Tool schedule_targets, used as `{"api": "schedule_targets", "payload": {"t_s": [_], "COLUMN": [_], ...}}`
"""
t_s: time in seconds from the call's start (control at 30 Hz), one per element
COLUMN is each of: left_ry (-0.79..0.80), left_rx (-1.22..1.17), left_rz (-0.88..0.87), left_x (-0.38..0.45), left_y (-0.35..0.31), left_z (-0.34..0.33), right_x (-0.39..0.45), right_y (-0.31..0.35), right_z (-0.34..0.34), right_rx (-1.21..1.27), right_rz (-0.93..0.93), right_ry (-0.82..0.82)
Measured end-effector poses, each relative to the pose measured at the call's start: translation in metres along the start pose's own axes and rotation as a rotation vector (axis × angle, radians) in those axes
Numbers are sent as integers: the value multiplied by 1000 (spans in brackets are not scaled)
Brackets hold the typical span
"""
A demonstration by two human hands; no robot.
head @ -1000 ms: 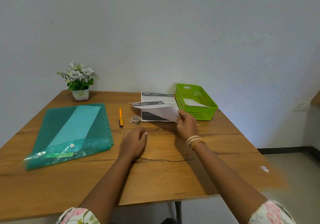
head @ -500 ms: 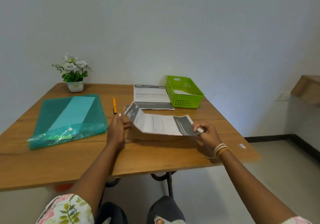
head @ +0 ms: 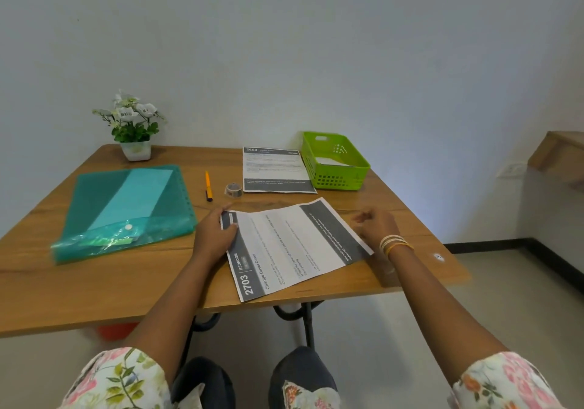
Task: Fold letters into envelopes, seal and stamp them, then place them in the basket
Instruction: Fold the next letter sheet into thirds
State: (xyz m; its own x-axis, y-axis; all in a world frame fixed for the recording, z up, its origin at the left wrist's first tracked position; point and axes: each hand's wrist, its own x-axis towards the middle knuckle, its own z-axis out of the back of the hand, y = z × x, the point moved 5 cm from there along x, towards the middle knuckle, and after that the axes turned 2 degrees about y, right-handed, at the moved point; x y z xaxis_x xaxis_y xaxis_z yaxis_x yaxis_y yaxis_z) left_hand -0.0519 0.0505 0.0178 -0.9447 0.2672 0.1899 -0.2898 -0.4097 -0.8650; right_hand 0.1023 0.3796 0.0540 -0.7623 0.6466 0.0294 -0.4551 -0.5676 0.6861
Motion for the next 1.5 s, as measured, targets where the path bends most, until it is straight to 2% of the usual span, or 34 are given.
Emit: {"api": "schedule_targets", "payload": {"t_s": [0.07,0.1,0.2,0.3,0.43,0.53,0.67,0.83,1.03,1.13,1.27,1.4,1.5], "left_ry": [-4,-3,22,48,35,34,31,92,116,173,254,275,273], "left_rx": [48,79,126,123,111,98,75,-231,-228,-104,174,351,419], "left_rz": [-12,-19,-5,-5,-22,-6,-8,52,34,-41,-134,-199,-229], "left_x": [1,2,4,1,2,1,0,-15,-20,-27,-29,-27,-28], "left_y": [0,0,1,2,4,2,1,-1,-2,-14,-19,-23,-30], "left_z": [0,1,0,-6,-4,-2,-1,-9,-17,-29,-36,-40,-42], "right_x": [-12,-22,-54,-74,-79,-68,-46,-40,-33,-38,-62,-72,-65], "right_y": [26,43,82,99,105,93,59,38,46,52,64,67,69], "right_z": [-15,-31,-83,-123,-146,-137,-116,-110,-124,-118,-92,-96,-97], "right_rx": [-78,-79,-49,-177,-366,-417,-434,-441,-430,-285,204,500,528], "right_rz": [77,135,318,490,564,551,403,355,256,280,376,188,48], "right_ry": [-59,-35,144,272,337,306,243,176,69,-80,-290,-114,3]}}
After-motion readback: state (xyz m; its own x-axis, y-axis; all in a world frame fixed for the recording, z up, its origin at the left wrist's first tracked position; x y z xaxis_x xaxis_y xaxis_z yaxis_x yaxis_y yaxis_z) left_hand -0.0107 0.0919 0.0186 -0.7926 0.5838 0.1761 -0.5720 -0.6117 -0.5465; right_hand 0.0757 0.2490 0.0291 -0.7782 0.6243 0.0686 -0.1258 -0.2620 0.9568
